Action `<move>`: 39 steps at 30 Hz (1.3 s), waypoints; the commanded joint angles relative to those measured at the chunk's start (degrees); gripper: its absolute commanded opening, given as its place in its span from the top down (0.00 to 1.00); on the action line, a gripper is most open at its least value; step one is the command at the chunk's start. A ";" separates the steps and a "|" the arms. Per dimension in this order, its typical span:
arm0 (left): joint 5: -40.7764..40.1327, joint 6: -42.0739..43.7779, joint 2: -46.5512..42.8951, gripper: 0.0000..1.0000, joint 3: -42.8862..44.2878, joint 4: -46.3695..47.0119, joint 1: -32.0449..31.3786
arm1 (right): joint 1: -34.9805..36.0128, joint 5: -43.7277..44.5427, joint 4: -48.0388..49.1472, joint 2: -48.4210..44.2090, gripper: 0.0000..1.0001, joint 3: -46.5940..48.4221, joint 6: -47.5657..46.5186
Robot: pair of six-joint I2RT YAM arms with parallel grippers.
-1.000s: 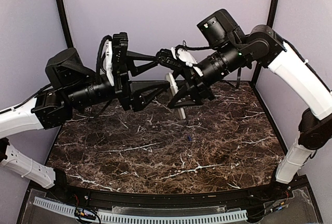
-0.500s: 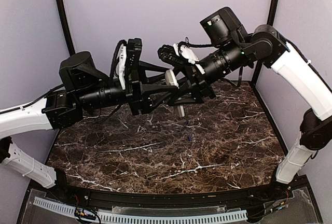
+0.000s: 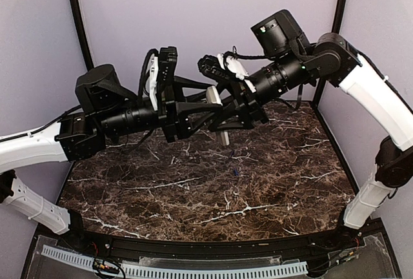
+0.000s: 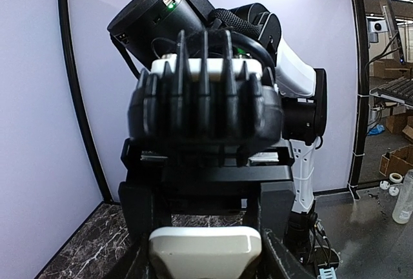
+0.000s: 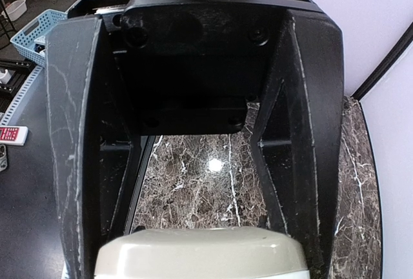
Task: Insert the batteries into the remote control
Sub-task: Pass from the right arm to the left, then pass from the left arm to the right
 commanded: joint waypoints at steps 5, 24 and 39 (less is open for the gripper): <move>-1.53 -4.33 -2.57 1.00 -3.56 13.07 -0.05 | -0.84 -1.31 16.65 -6.99 0.35 -13.03 5.05; 1.35 -7.29 -3.35 1.00 -7.26 22.38 -0.05 | -3.61 -15.05 36.74 -10.88 0.12 -22.97 17.46; 1.69 -6.48 -4.05 1.00 -7.93 23.09 -0.05 | -3.65 -18.48 30.48 -6.47 0.44 -17.31 17.71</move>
